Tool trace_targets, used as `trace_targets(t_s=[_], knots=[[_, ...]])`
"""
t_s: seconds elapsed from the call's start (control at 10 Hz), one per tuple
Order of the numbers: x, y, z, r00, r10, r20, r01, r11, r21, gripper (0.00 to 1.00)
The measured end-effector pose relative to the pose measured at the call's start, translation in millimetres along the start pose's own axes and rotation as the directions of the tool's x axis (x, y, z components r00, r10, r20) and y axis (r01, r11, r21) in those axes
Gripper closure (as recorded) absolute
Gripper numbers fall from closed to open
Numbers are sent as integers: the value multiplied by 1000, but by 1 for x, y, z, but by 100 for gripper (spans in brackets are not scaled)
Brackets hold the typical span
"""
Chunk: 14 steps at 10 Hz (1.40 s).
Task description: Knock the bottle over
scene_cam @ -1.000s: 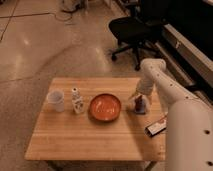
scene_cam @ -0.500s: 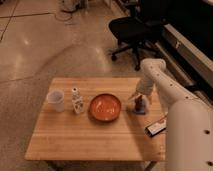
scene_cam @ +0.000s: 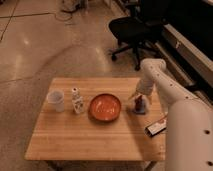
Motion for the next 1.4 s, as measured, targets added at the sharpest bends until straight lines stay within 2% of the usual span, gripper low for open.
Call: trace_targets(t_s=[1.1, 1.4], knots=[[0, -2, -2, 1000, -5, -3, 5, 1000, 1, 20], [-5, -32, -34, 993, -83, -89, 86, 996, 30, 20]])
